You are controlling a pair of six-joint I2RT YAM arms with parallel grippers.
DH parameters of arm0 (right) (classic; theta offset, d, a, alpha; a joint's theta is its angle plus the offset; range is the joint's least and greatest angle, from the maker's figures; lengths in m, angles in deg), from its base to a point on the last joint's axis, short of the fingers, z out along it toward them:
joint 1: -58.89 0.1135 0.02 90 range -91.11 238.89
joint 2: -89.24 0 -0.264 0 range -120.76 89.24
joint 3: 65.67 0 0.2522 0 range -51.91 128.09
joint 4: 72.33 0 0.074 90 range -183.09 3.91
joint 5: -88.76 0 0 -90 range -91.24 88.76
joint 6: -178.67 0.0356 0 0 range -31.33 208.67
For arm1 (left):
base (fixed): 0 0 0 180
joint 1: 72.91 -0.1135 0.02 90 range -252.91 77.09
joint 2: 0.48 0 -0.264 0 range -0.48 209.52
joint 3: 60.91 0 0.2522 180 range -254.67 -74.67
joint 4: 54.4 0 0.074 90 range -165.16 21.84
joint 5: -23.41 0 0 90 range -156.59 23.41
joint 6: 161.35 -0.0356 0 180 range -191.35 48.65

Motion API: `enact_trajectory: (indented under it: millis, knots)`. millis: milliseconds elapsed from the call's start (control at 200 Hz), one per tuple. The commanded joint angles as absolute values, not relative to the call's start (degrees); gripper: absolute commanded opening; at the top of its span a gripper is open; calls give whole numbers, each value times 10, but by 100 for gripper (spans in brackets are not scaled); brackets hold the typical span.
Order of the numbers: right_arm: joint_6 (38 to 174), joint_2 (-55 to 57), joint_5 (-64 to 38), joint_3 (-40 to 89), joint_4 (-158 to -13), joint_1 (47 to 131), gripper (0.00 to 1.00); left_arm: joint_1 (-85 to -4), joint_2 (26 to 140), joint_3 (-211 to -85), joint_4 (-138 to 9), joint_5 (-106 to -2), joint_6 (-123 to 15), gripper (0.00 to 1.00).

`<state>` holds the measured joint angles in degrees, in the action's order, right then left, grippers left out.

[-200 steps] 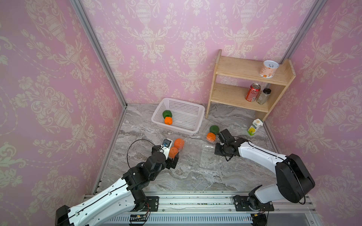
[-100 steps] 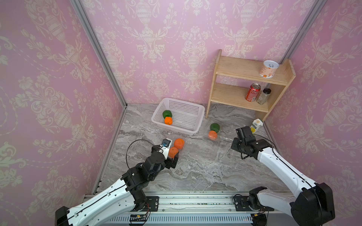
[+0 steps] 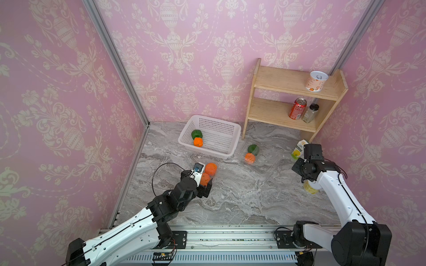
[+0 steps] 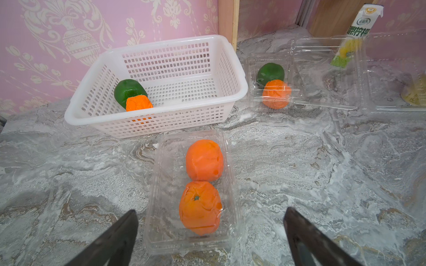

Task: Take oranges out of containers
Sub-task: Place the packing box at the center of the board.

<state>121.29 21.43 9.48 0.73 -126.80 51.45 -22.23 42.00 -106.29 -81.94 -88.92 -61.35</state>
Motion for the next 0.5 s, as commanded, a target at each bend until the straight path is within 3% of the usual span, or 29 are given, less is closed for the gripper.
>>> enact_trajectory:
  millis: [0, 130, 195, 315, 495]
  knots:
    - [1215, 214, 112, 0, -1252, 499, 2, -228, 430, -1076, -834, -897, -611, 99]
    - [1224, 229, 153, -8, -1227, 497, 18, -229, 439, -1088, -855, -917, -616, 99]
    - [1226, 228, 171, -3, -1225, 496, 38, -231, 443, -1093, -863, -922, -615, 99]
    - [1216, 196, 144, 13, -1218, 496, 65, -232, 447, -1098, -871, -921, -610, 99]
    - [1180, 195, 104, 12, -1187, 522, 67, -235, 453, -1120, -900, -931, -606, 99]
